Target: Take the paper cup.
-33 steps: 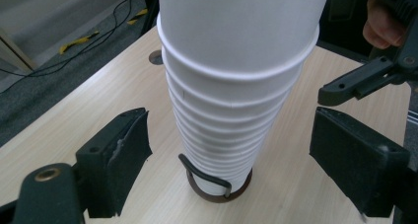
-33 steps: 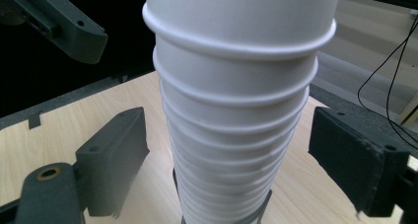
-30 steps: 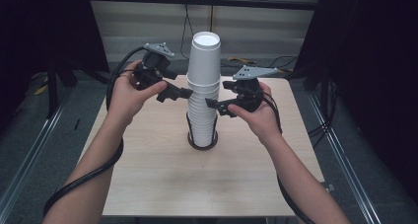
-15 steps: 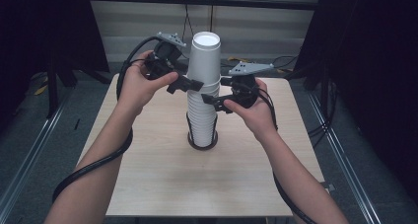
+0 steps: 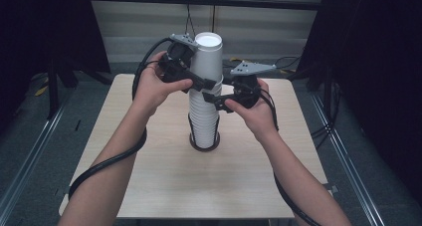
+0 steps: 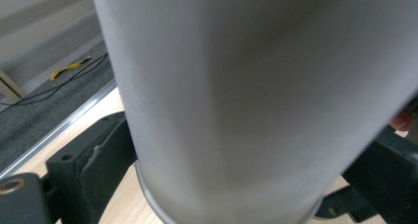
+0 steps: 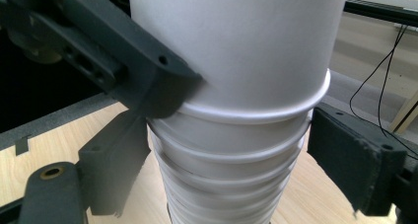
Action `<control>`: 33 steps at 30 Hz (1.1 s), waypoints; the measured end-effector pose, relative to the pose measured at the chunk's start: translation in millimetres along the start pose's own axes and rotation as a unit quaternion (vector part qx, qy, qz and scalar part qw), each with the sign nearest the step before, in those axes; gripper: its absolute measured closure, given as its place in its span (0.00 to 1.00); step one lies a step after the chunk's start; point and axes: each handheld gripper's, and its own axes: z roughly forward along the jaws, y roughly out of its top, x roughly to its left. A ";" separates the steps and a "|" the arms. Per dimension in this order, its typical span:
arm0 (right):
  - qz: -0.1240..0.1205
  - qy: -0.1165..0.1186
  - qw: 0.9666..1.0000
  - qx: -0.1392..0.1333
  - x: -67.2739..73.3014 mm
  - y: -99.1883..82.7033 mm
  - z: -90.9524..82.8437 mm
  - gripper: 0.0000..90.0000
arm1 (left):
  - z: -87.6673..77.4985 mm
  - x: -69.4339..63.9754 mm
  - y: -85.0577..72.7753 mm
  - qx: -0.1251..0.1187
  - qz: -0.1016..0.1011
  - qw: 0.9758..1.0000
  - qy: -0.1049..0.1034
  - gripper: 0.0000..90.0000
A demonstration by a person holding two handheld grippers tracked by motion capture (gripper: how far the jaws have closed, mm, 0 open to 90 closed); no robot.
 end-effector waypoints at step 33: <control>-0.001 -0.010 1.000 0.001 3.3 0.0 3.3 0.17 | -3.8 -0.8 -0.6 -0.056 -0.024 0.998 0.008 0.09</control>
